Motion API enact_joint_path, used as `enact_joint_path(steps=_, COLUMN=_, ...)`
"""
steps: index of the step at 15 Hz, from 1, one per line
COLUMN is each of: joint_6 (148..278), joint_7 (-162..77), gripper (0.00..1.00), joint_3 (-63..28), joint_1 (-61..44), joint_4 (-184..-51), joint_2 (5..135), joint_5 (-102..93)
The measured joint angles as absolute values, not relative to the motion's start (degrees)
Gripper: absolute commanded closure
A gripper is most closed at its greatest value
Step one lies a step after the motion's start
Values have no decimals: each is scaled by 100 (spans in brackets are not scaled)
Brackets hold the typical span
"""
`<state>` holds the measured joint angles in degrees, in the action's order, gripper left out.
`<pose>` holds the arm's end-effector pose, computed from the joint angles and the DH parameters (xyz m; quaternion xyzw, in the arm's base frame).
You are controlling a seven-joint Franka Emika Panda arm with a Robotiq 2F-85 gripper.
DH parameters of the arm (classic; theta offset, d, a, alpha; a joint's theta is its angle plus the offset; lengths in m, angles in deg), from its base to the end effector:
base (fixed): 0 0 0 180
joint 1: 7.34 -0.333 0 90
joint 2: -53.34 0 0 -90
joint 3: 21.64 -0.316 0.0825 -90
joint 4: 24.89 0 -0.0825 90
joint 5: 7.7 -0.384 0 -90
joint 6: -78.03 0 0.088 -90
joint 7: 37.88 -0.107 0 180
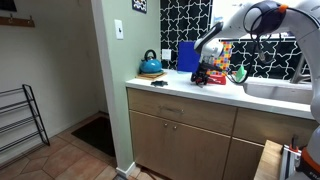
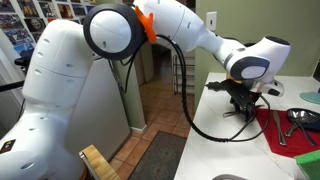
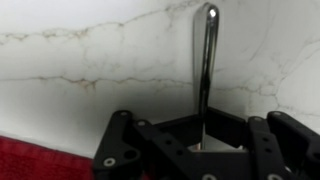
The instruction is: Pick up the dinner knife of the counter top and move it onto the red towel that is on the counter top
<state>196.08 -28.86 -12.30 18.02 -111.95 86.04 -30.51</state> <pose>0.5978 -0.3672 0.3318 -0.9449 0.3004 -0.0400 0.1242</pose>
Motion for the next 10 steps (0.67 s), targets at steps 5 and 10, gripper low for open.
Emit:
enact_joint_path(steps=5, joint_6=19608, joint_7=-2886, gripper=100, joint_3=-1232, joint_1=1776, joint_4=-11179, joint_2=8603, joint_5=-2926)
enact_joint_path(steps=10, joint_6=19617, joint_7=-2987, gripper=100, joint_3=-1197, joint_1=1629, joint_4=-11134, joint_2=8575, joint_5=-2357)
